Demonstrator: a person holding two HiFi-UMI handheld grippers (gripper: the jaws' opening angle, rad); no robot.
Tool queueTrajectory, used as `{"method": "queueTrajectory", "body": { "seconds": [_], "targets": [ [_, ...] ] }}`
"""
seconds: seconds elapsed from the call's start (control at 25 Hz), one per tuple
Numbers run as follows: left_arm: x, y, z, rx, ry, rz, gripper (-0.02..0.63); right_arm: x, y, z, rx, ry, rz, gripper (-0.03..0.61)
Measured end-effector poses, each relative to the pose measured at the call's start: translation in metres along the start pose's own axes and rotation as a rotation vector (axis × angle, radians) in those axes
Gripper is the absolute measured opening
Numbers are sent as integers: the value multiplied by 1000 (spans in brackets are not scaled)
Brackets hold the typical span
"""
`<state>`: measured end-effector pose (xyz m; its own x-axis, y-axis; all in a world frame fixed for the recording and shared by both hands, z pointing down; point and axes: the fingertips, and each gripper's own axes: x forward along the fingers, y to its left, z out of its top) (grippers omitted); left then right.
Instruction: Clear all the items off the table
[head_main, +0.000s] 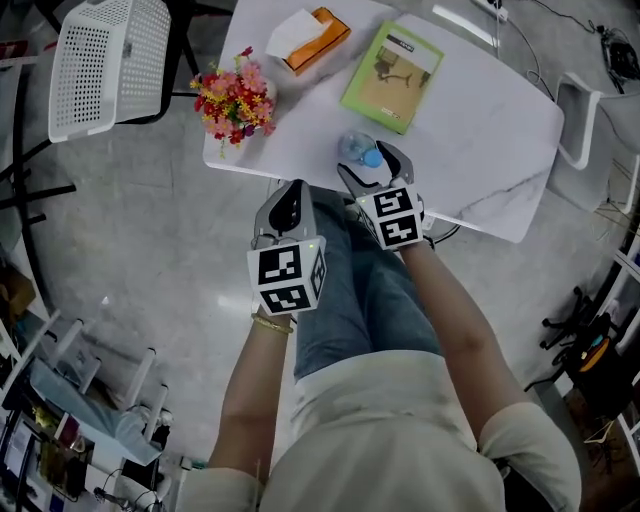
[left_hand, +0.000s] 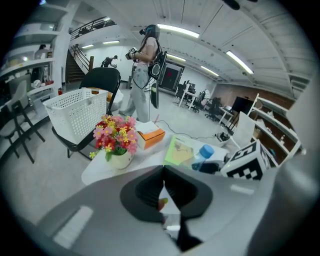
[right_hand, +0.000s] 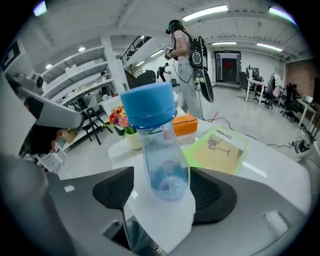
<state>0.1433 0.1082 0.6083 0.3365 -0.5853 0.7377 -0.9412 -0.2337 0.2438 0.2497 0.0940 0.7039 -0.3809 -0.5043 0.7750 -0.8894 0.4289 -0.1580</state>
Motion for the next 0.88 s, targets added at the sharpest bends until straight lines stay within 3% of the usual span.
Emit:
{"method": "queueTrajectory", "body": {
  "seconds": [0.88],
  "targets": [
    [7, -2, -29, -1, 54, -28, 10, 29, -12, -12, 1, 25, -48, 320]
  ]
}}
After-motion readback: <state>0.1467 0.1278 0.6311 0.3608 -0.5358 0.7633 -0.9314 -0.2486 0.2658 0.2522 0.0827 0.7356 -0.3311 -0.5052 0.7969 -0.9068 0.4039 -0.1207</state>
